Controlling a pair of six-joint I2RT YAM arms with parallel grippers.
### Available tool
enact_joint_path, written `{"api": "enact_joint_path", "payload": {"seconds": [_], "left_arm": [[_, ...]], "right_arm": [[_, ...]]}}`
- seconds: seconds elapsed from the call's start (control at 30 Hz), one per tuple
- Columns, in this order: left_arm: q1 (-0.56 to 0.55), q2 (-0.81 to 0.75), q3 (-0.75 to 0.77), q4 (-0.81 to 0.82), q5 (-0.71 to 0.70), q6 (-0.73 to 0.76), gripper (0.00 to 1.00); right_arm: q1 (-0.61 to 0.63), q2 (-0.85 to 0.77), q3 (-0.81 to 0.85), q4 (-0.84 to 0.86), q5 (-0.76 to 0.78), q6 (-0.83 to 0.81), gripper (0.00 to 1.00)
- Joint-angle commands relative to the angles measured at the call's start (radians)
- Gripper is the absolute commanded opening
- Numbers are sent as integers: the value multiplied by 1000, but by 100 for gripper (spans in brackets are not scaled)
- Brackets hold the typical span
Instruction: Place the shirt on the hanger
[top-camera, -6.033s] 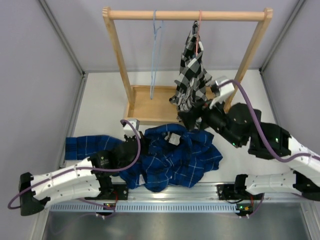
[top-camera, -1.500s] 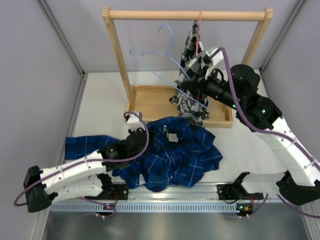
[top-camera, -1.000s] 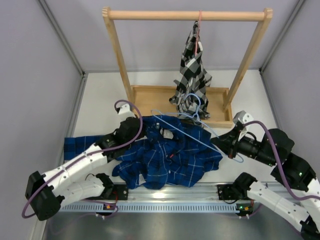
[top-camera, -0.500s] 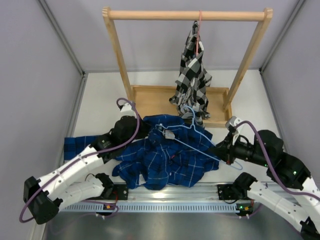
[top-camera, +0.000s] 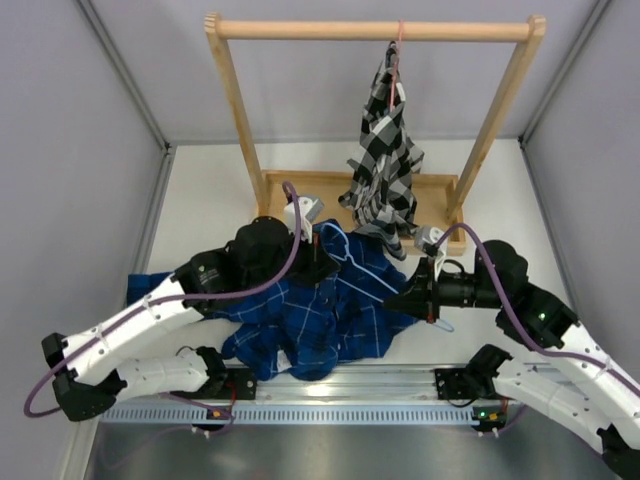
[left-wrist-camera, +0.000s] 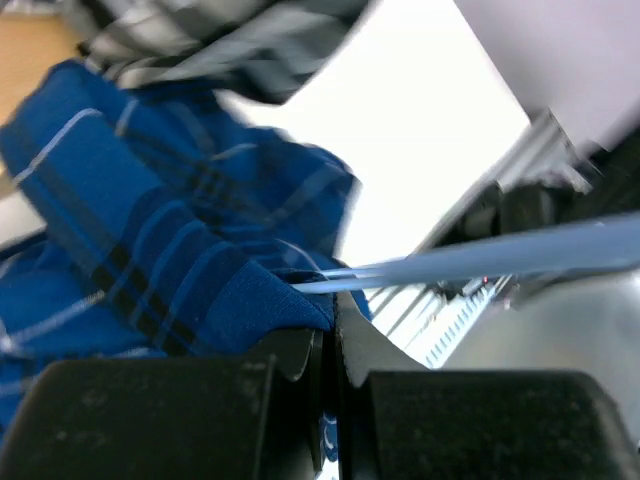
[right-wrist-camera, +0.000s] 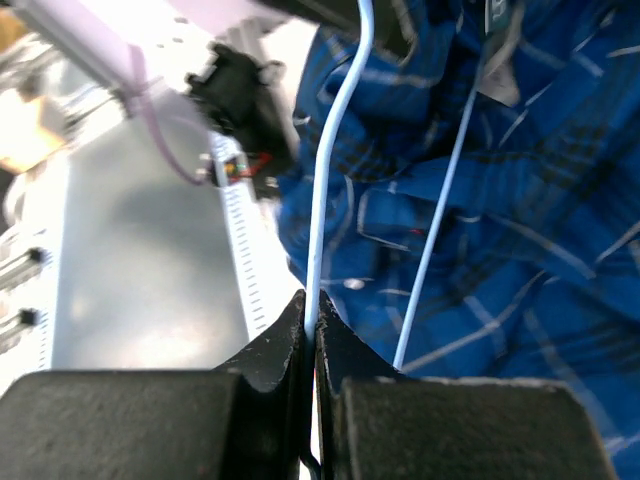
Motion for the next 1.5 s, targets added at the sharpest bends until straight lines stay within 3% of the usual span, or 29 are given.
{"api": "enact_joint_path", "payload": {"seconds": [0.0,0.03,0.23,0.4,0.57,0.7,0.83,0.87,0.97,1.17,1.27,1.3,1.33,1.47], "left_arm": [[-109,-22,177,-149,-121,125,0],[-109,-28,194,-162,-133,133,0],[-109,-30,320,-326,-521,203,0],[-109,-30,363,-317,-551,337,0],[-109,-44,398,-306,-526,438,0],[-109,-65,388,-301,-442,518,0],[-109,-88,371,-300,-203,593,0],[-109,-97,363,-297,-87,608,0],[-109,-91,372,-298,76,638,0],[-109,-88,411,-298,175,679,0],[-109,-105,420,-298,63,670,0],[-109,-114,421,-291,-1,659,0],[-109,-128,420,-272,-150,652,0],[-109,-151,420,-255,-365,671,0]], "right_arm": [[-10,43,4,216,-204,8,0],[-9,51,15,206,-210,-4,0],[-9,7,37,122,-151,-67,0],[-9,-63,11,96,-177,-70,0],[-9,-81,17,12,-66,-42,0],[-9,-47,47,-13,-140,-52,0],[-9,-21,93,-13,-91,-53,0],[-9,-17,106,20,-104,-44,0],[-9,26,148,88,-166,16,0],[-9,115,233,221,-371,59,0],[-10,125,274,206,-417,21,0],[-10,126,287,190,-431,8,0],[-10,123,297,152,-442,-15,0],[-10,92,313,75,-381,-82,0]]}}
